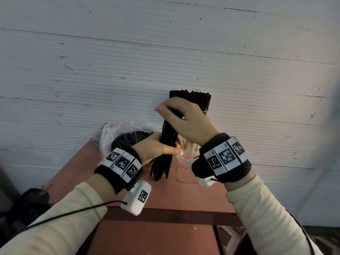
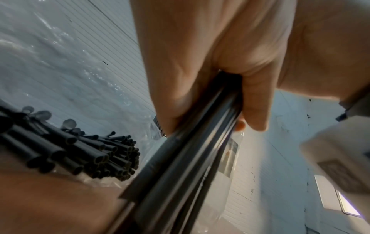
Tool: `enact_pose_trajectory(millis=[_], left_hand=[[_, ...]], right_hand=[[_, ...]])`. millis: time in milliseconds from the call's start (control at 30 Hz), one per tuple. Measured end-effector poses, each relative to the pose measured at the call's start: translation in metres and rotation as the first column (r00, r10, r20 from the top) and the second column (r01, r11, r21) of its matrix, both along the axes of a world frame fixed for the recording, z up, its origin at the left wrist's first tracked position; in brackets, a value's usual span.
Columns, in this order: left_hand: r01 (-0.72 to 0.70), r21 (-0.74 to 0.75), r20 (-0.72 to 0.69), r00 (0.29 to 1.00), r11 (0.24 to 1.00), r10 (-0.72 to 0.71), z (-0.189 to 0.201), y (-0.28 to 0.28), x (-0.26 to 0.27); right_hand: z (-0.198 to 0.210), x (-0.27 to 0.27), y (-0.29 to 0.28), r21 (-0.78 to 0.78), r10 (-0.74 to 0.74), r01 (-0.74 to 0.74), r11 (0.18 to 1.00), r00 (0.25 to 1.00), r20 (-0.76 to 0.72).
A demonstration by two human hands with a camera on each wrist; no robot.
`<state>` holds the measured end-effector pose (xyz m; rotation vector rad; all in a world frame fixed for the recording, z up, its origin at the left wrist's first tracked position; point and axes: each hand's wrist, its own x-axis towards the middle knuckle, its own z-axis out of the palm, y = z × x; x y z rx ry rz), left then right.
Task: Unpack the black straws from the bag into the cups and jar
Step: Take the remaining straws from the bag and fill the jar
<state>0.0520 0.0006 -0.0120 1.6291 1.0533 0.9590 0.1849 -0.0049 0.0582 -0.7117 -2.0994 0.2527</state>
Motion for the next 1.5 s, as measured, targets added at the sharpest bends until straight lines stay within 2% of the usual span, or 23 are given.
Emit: enact_pose_trajectory(millis=[67, 167, 200, 400, 533, 667, 733, 833, 933, 1033, 1100, 1167, 1267, 1367, 1433, 1500], left_hand=[[0.005, 0.004, 0.017, 1.000, 1.000, -0.005, 0.002, -0.001, 0.000], [0.045, -0.049, -0.026, 0.999, 0.998, -0.047, 0.001, 0.001, -0.001], [0.045, -0.081, -0.042, 0.998, 0.996, -0.049, 0.000, 0.001, -0.001], [0.047, -0.162, -0.079, 0.995, 0.986, -0.060, -0.008, 0.002, -0.001], [0.107, -0.197, -0.139, 0.981, 0.974, -0.136, -0.012, 0.002, -0.001], [0.089, -0.156, -0.215, 0.969, 0.984, -0.122, -0.009, -0.002, 0.001], [0.100, -0.149, -0.181, 0.975, 0.984, -0.127, -0.006, -0.005, 0.001], [0.165, -0.095, -0.070, 0.983, 0.982, -0.172, 0.005, -0.009, 0.002], [0.244, -0.012, -0.056, 0.968, 0.970, -0.244, 0.019, -0.020, 0.009], [0.383, 0.005, -0.270, 0.890, 0.924, -0.367, 0.031, -0.031, 0.014], [0.442, -0.007, -0.375, 0.831, 0.897, -0.412, 0.031, -0.033, 0.013], [0.448, -0.039, -0.292, 0.850, 0.893, -0.439, 0.025, -0.032, 0.015], [0.333, 0.038, -0.126, 0.937, 0.942, -0.326, 0.020, -0.024, 0.024], [0.026, 0.224, 0.034, 0.999, 0.974, -0.034, 0.024, -0.013, 0.033], [-0.226, 0.361, 0.156, 0.971, 0.905, 0.180, 0.026, -0.004, 0.039], [-0.349, 0.399, 0.207, 0.935, 0.848, 0.287, 0.022, 0.008, 0.045]], right_hand=[[0.001, 0.000, 0.000, 0.032, 0.010, -0.010, 0.999, 1.000, 0.005], [-0.004, 0.002, 0.005, -0.008, 0.002, -0.001, 1.000, 0.987, 0.162], [-0.007, 0.002, 0.006, -0.003, 0.011, -0.011, 1.000, 0.985, 0.171], [-0.019, 0.000, 0.011, 0.052, 0.026, -0.031, 0.998, 0.995, 0.091], [-0.022, 0.001, 0.011, 0.052, 0.012, -0.016, 0.999, 0.997, 0.071], [-0.017, 0.006, 0.005, 0.019, 0.024, -0.026, 0.999, 0.996, 0.086], [-0.013, 0.013, 0.003, 0.005, 0.013, -0.013, 1.000, 0.999, 0.036], [-0.008, 0.025, -0.001, -0.103, -0.034, 0.026, 0.994, 0.997, -0.074], [-0.007, 0.035, -0.005, -0.175, -0.069, 0.072, 0.982, 0.997, 0.028], [-0.011, 0.040, -0.010, -0.427, 0.128, -0.045, 0.903, 0.977, 0.169], [-0.016, 0.041, -0.014, -0.500, 0.249, -0.120, 0.858, 0.948, 0.199], [-0.018, 0.041, -0.015, -0.441, 0.262, -0.158, 0.883, 0.947, 0.187], [-0.009, 0.045, -0.016, -0.331, 0.208, -0.168, 0.928, 0.974, 0.087], [0.015, 0.057, -0.012, -0.217, 0.149, -0.180, 0.959, 0.977, -0.152], [0.033, 0.067, -0.006, -0.137, 0.083, -0.136, 0.981, 0.937, -0.339], [0.047, 0.075, 0.004, -0.090, -0.010, -0.037, 0.995, 0.881, -0.473]])
